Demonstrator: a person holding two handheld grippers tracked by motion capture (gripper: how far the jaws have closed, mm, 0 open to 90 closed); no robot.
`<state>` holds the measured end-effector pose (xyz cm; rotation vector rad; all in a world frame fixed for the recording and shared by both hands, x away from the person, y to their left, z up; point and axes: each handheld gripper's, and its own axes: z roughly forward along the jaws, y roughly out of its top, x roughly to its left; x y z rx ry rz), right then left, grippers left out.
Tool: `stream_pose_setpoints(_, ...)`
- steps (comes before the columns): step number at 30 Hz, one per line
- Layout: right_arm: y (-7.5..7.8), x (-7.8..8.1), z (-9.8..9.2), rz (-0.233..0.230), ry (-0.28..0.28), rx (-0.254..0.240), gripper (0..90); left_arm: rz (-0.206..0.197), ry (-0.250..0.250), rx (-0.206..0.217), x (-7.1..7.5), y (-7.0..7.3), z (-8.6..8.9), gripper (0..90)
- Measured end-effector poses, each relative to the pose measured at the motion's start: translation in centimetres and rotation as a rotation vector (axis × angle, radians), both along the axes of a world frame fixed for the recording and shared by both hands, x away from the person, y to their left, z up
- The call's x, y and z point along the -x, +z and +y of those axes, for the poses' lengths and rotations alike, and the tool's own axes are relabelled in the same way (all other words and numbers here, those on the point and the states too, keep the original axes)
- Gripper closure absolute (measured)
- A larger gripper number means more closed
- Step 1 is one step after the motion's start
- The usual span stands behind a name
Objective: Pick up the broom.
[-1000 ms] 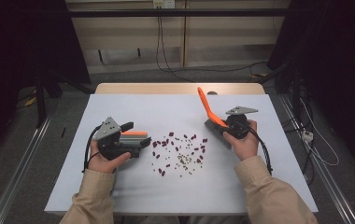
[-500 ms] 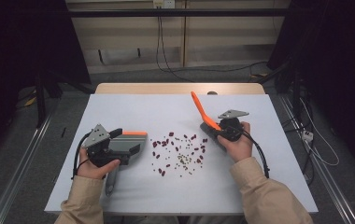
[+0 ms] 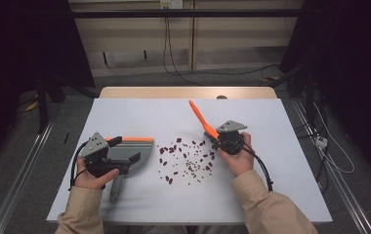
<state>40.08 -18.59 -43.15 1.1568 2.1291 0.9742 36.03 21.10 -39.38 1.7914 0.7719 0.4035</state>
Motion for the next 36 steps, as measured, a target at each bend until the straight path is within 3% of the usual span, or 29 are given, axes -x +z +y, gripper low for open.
stream_pose_setpoints(11,-0.1,1.1,1.3,-0.016,0.042,0.002,70.7,0.0,0.009,-0.006,0.2,-0.2,0.5,6.5)
stream_pose_setpoints(21,-0.1,1.8,2.5,-0.02,0.07,-0.004,70.7,0.016,0.013,0.002,0.4,-1.2,1.1,5.6)
stream_pose_setpoints(28,-0.1,2.2,3.0,-0.02,0.088,-0.004,70.6,0.034,0.018,-0.019,0.8,-2.2,1.5,5.5)
stream_pose_setpoints(36,-0.1,2.7,3.4,-0.016,0.109,-0.016,70.7,0.033,0.016,-0.015,1.1,-2.3,1.7,5.5)
